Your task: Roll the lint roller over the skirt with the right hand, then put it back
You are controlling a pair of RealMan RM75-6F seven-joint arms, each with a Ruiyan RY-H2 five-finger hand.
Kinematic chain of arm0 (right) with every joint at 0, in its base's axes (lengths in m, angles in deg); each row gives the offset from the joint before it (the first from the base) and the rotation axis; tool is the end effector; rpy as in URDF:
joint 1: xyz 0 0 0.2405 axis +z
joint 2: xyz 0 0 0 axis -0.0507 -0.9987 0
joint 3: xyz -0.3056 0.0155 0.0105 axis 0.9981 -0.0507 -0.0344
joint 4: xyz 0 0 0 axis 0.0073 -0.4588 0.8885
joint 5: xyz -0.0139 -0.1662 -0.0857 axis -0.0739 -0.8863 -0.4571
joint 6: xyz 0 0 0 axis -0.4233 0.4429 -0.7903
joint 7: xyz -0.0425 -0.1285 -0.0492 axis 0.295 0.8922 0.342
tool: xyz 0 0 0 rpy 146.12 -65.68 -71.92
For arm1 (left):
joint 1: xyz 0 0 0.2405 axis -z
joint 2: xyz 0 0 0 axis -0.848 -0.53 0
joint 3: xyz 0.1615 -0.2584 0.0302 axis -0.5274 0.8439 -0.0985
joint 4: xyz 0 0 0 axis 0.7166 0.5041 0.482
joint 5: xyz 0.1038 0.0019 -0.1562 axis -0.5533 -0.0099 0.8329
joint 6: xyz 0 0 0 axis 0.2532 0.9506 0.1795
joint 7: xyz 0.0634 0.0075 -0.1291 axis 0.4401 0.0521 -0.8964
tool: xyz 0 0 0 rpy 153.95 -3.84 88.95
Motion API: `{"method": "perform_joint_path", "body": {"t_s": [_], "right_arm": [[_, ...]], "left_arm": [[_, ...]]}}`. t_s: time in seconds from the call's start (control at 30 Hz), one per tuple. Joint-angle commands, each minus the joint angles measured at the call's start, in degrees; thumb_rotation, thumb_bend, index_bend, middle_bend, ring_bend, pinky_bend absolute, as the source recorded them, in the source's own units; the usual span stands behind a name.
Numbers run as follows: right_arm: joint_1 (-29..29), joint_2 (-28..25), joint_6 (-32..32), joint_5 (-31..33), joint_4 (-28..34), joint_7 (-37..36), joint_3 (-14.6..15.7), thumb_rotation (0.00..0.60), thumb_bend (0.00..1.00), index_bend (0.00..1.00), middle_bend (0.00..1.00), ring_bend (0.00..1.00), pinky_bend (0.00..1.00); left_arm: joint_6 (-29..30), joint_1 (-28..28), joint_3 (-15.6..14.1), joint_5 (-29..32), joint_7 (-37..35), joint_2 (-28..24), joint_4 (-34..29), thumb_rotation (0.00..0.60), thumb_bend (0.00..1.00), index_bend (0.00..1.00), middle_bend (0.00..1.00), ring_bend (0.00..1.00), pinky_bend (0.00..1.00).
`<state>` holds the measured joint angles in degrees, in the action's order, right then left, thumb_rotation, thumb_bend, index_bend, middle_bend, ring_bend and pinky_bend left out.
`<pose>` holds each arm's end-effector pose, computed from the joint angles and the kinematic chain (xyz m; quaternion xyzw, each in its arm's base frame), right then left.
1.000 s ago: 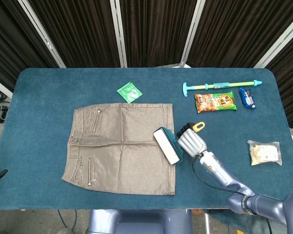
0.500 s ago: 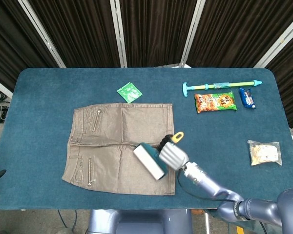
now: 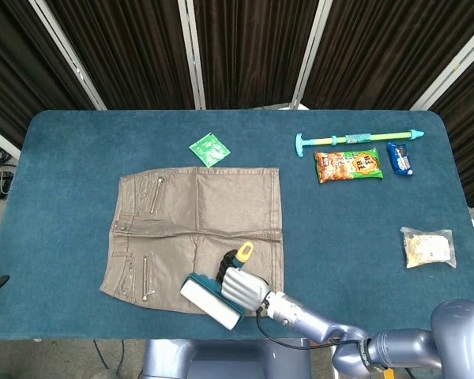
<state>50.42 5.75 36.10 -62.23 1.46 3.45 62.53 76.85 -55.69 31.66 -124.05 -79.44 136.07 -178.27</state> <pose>-0.1130 -0.2892 -0.0581 0.8790 0.2123 0.2422 0.3517 -0.3420 0.1654 0.2678 -0.5668 -0.4123 -0.3652 0.6126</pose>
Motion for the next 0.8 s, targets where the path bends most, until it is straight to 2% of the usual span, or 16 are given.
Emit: {"method": "perform_joint_path", "body": {"t_s": [0.03,0.17,0.5,0.67,0.8], "right_arm": [[-0.5,-0.9,0.4,1.0,-0.3,0.8,-0.2,0.600,0.85,0.44,0.53,0.44,0.47],[-1.5,-2.6,1.5,2.5,-1.4,0.3,-0.5,0.600,0.85,0.44,0.53,0.44,0.47],[-4.8,-7.8,4.7,7.0,-9.2,-4.5,-1.1,0.600,0.85,0.44,0.53,0.44,0.47],[-5.9,-8.7,5.1,9.0,-13.0,-6.8,-1.3,0.600,0.85,0.44,0.53,0.44,0.47],[-6.1,-8.9,5.5,8.5,-13.5,-8.0,-0.9,0.600,0.85,0.44,0.53,0.44,0.47]], "left_arm": [[0.1,-0.1,0.0,-0.1,-0.2,-0.1,0.1,0.600,0.00,0.00,0.00,0.00,0.00],[0.0,-0.1,-0.1,-0.3,-0.4,-0.1,0.1,0.600,0.00,0.00,0.00,0.00,0.00],[0.0,0.0,-0.2,-0.3,0.4,0.0,-0.4,0.600,0.00,0.00,0.00,0.00,0.00],[0.0,0.1,-0.2,-0.3,0.9,0.1,-0.7,0.600,0.00,0.00,0.00,0.00,0.00],[-0.2,0.2,-0.2,-0.3,1.3,0.2,-0.9,0.600,0.00,0.00,0.00,0.00,0.00]]}}
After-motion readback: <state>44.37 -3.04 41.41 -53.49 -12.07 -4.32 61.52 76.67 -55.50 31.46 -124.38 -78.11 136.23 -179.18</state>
